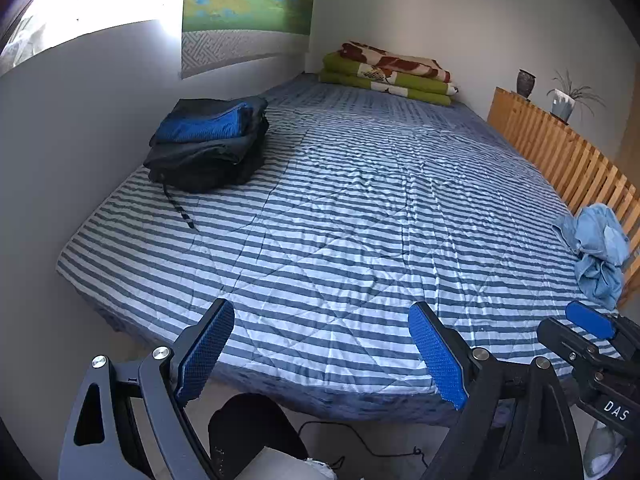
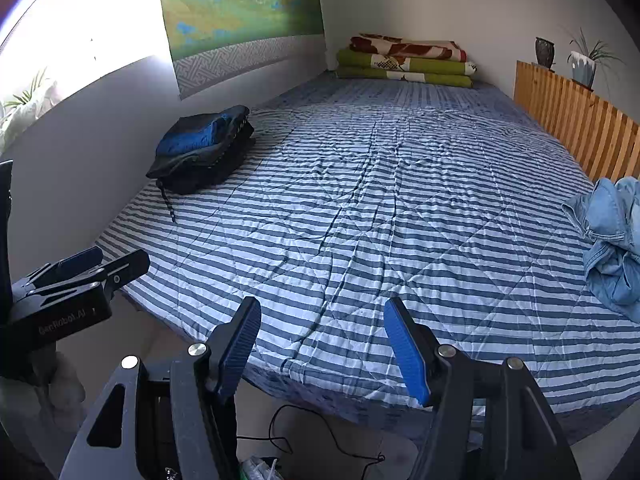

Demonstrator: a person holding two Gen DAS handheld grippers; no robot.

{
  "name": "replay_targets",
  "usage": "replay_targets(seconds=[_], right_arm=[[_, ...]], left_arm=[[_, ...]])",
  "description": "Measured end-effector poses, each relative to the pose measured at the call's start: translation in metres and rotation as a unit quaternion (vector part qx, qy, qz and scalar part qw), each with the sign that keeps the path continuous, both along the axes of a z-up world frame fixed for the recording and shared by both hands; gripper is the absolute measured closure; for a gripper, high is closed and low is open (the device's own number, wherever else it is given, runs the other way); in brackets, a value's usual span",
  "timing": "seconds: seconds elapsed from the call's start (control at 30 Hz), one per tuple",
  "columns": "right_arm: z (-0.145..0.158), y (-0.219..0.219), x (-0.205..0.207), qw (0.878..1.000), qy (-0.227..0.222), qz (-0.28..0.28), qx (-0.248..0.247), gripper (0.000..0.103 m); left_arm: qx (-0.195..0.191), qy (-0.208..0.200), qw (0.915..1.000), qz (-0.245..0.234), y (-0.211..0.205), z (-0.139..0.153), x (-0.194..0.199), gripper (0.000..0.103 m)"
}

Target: Fold small clothes

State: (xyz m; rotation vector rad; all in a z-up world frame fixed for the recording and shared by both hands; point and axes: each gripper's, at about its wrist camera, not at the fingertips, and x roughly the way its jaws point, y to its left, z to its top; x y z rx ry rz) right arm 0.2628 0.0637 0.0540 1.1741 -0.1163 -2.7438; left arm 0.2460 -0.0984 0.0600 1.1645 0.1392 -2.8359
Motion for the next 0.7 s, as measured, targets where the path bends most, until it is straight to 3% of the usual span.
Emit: replay_targets(seconds=[0.7], right_arm=[[-0.009,0.005,-0.004,1.0,-0.013,-0.004,-0.005,0.043]], left_arm=[[-0.015,-0.003,0.9999,-0.003,0.006,-0.014,-0.009,0.012]])
